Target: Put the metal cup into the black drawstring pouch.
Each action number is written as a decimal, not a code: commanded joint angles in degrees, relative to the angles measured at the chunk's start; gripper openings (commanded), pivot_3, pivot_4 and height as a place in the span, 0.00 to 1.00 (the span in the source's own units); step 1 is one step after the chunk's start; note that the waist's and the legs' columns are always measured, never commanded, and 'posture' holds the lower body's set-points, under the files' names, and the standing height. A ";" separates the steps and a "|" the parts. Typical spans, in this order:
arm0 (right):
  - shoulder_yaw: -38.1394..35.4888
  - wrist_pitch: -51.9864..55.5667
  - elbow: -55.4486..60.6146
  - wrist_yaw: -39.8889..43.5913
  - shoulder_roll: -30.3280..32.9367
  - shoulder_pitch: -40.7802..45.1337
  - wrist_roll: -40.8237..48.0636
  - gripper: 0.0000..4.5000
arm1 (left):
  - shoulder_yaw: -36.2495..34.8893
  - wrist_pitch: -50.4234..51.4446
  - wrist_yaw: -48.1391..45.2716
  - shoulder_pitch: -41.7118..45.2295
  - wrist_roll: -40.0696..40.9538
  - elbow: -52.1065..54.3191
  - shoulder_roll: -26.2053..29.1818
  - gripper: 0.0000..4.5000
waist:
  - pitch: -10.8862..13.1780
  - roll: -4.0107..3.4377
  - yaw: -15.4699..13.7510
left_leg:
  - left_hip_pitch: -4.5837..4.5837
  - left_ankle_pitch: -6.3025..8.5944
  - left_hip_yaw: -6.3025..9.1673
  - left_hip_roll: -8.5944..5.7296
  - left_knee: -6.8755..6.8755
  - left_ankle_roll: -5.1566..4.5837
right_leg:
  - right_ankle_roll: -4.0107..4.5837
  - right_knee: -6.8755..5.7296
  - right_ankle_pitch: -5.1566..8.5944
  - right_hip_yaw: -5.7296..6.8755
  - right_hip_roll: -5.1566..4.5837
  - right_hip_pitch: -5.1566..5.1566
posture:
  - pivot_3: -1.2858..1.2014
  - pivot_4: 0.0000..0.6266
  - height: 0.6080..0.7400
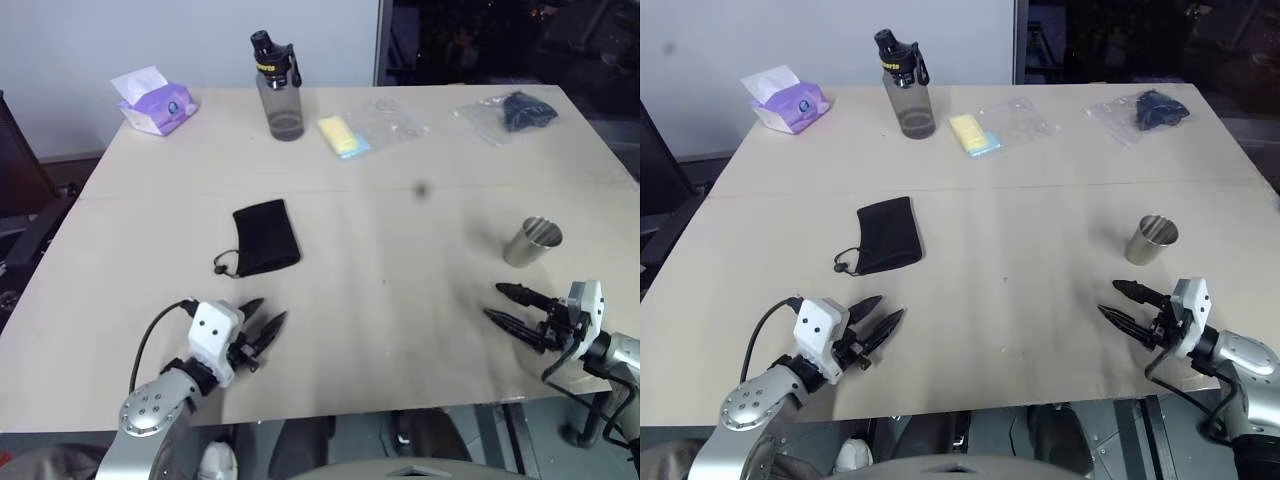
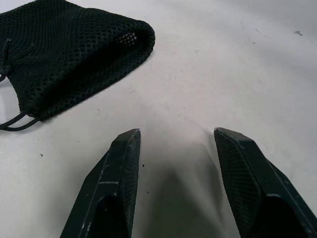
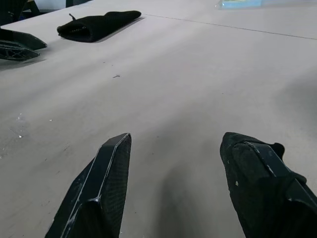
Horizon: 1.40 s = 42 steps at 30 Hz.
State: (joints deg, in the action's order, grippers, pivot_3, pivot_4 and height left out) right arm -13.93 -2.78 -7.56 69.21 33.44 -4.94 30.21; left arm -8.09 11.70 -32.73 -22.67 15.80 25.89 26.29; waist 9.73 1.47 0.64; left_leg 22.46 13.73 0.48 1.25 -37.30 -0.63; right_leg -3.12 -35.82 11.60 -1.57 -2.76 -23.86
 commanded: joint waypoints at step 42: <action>3.96 -7.91 11.49 9.94 -5.71 -5.05 5.48 0.66 | 3.51 -19.81 12.27 20.82 -24.32 -15.36 2.55 0.54 | -0.02 -0.01 -0.26 | -0.07 0.00 0.04 -0.04 -0.01 0.00 | 0.01 -0.03 -0.03 0.03 0.04 0.09 | 0.52 0.24 1.00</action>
State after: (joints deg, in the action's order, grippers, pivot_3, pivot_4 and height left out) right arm -9.24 -9.64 2.61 79.34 27.75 -9.67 35.17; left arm -4.73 -5.41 -22.23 -2.92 -6.29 10.89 28.28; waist 9.71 1.46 0.38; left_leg 22.39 13.72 0.52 1.20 -37.31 -0.63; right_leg -3.10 -35.85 11.57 -1.54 -2.73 -23.77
